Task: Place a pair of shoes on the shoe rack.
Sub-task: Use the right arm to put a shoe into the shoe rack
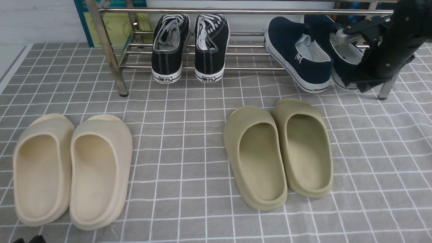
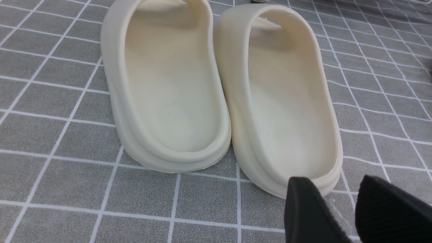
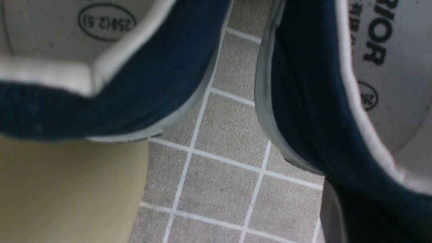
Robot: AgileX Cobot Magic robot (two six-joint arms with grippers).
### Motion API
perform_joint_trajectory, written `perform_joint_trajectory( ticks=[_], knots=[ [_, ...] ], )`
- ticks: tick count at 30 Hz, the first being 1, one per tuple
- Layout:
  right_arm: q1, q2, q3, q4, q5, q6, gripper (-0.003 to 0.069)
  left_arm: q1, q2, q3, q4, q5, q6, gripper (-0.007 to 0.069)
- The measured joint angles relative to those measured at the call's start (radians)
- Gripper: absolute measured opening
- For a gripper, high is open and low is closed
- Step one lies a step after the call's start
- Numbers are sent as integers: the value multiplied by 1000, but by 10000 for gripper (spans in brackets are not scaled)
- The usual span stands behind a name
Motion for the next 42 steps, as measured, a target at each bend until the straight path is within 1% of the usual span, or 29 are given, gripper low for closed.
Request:
perform_joint_trajectory(
  ticks=[3,6,9,13,16,18,21,23,24,25,26,31,35,39,42],
  knots=[
    [-1,0,-19,51,-23,1,-5,0,0,0,0,0,0,239],
    [0,0,-43,85,-1,1,-5,0,0,0,0,0,0,239],
    [1,-9,-68,104,53,1,-5,0,0,0,0,0,0,239],
    [1,-61,-71,114,163,1,-3,0,0,0,0,0,0,239],
    [1,-81,-48,156,202,-4,-1,0,0,0,0,0,0,239],
    [12,-81,-10,179,200,-22,0,0,0,0,0,0,0,239],
    [32,-77,30,190,165,-35,0,0,0,0,0,0,0,239],
    [56,-69,51,200,109,-42,0,0,0,0,0,0,0,239],
    [78,-60,54,205,45,-45,1,0,0,0,0,0,0,239],
    [80,-58,54,205,25,-45,2,0,0,0,0,0,0,239],
    [94,-53,54,208,-32,-45,3,0,0,0,0,0,0,239],
    [128,-48,63,244,-193,-45,5,0,0,0,0,0,0,239],
    [142,-38,64,283,-287,-45,5,0,0,0,0,0,0,239],
    [140,-37,64,282,-304,-45,5,0,0,0,0,0,0,239],
    [139,-37,64,269,-287,-45,6,0,0,0,0,0,0,239]
  ],
)
